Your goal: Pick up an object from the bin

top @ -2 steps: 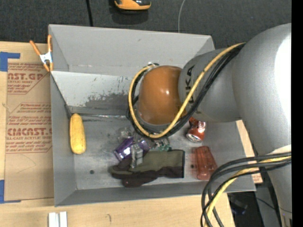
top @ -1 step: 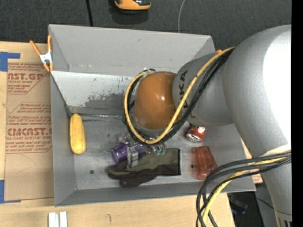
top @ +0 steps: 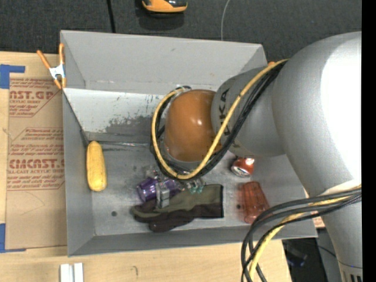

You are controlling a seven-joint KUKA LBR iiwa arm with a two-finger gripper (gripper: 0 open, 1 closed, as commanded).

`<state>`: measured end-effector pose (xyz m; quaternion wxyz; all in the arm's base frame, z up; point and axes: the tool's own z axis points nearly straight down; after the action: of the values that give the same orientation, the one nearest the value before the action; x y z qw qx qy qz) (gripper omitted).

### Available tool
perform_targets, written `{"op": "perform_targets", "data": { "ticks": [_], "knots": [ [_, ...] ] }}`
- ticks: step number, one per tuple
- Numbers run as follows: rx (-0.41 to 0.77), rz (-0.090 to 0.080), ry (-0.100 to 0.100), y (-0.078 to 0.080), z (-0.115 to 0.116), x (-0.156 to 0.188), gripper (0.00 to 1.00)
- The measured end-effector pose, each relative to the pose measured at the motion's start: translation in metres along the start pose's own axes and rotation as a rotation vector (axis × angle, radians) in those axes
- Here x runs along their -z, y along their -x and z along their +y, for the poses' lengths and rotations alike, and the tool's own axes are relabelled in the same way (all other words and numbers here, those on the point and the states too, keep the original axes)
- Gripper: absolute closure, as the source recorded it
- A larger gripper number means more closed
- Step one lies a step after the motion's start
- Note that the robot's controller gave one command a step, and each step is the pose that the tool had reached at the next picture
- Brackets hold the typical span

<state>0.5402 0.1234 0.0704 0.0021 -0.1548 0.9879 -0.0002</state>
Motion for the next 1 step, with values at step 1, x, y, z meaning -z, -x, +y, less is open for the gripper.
{"op": "perform_targets", "data": {
  "ticks": [1],
  "knots": [
    [0.06, 0.002, 0.002, -0.0005, 0.0054, 0.0983, 1.0]
  ]
}}
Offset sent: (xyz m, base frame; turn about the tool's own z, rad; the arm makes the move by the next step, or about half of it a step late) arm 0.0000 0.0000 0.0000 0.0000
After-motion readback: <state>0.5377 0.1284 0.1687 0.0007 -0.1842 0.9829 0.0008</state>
